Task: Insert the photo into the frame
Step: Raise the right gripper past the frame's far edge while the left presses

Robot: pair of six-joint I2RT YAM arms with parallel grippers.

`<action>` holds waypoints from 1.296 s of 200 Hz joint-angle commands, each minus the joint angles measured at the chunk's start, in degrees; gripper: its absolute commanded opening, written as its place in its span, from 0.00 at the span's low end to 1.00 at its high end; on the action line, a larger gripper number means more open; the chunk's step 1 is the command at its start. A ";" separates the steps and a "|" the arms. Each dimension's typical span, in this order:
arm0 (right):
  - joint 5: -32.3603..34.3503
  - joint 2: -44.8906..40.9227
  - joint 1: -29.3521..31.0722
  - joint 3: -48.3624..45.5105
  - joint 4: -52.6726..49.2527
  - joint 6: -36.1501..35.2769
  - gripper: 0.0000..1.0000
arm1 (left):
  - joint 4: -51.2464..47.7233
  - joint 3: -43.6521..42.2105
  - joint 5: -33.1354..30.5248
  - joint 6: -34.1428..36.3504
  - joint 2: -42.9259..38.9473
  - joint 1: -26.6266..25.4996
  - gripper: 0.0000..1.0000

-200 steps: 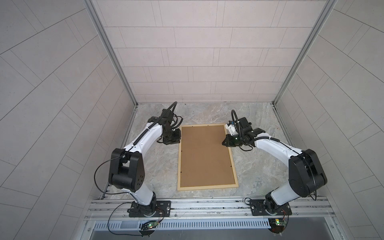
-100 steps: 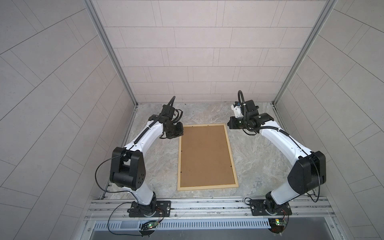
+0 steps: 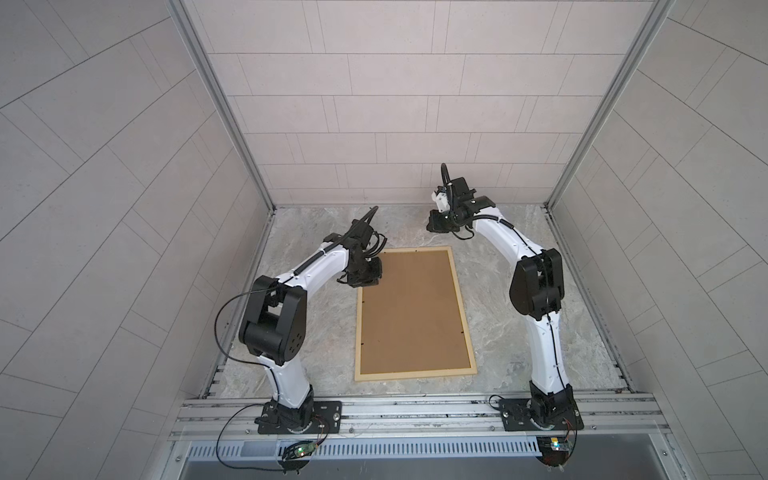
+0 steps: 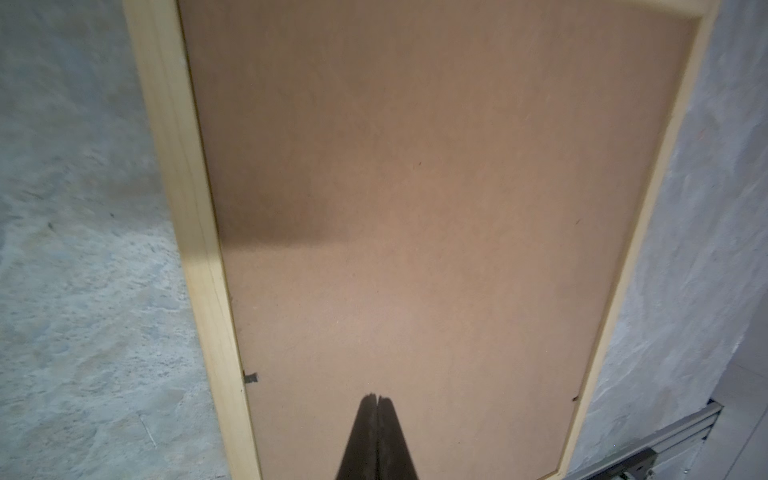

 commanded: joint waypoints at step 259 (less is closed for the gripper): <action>0.77 17.97 3.47 13.85 -5.83 -5.53 0.00 | -1.08 -7.20 -2.31 4.46 3.53 -3.98 0.02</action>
